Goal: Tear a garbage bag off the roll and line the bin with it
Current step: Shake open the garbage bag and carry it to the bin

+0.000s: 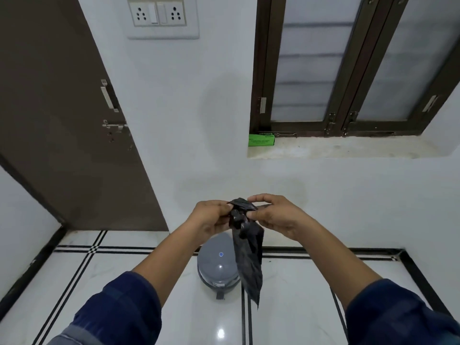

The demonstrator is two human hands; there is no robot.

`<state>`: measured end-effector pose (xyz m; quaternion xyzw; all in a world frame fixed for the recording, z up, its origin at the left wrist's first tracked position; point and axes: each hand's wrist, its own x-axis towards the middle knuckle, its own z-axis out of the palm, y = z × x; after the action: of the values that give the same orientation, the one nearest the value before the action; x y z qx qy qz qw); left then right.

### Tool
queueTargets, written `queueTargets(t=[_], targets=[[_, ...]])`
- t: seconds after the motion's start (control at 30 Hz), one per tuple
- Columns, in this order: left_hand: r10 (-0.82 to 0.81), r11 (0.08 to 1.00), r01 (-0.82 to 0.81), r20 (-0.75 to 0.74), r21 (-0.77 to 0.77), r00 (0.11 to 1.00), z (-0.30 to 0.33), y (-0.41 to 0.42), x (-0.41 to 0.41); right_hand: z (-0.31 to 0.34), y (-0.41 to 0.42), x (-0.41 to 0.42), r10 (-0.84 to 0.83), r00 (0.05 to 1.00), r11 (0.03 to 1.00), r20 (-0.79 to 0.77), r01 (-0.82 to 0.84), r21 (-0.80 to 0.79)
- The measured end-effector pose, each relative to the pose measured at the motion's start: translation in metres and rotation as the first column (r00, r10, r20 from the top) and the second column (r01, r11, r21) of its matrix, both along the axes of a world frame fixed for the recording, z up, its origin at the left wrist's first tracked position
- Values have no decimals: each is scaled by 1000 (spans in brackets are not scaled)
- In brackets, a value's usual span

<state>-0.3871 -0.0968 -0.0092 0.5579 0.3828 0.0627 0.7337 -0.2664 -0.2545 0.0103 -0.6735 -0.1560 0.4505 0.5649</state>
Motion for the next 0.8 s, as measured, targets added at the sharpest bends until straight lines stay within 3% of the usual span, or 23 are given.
queueTargets(t=[0.1,0.17,0.2,0.27,0.33,0.4,0.43,0.5,0.57,0.63,0.7,0.77,0.8], targets=[[102,995,-102,-6,-12,995,0,18,-12,-6,13,-10,84,936,961,342,14,-277],[181,979,-179,13,-100,983,3,33,-21,-9,26,-25,55,926,948,373,69,-311],[201,967,-193,32,-168,979,5,37,-25,-8,32,-32,9,949,953,314,87,-291],[153,969,-131,95,-210,984,6,45,-38,-3,47,-51,-187,982,969,2,185,-166],[-13,1000,13,64,6,998,-1,51,-52,1,58,-65,-335,864,937,-376,349,-33],[-116,952,124,-44,278,992,-13,65,-67,2,71,-75,-354,759,893,-547,447,42],[-111,911,132,-77,390,991,-18,74,-72,1,75,-79,-356,765,897,-537,440,32],[-55,772,133,-142,622,988,-19,94,-79,-3,78,-90,-342,864,938,-370,338,-78],[26,635,138,-200,760,979,-12,111,-85,-9,78,-101,-194,965,966,-175,157,-203],[32,635,143,-212,759,977,-4,120,-85,-12,77,-110,22,997,953,-73,-43,-301],[-61,666,217,-238,714,969,1,122,-85,-17,82,-118,180,983,911,25,-157,-380],[-151,632,291,-254,719,955,3,117,-86,-21,89,-119,114,987,949,117,-74,-305],[-174,619,307,-254,723,951,3,115,-87,-19,94,-121,27,995,977,92,-7,-211]])
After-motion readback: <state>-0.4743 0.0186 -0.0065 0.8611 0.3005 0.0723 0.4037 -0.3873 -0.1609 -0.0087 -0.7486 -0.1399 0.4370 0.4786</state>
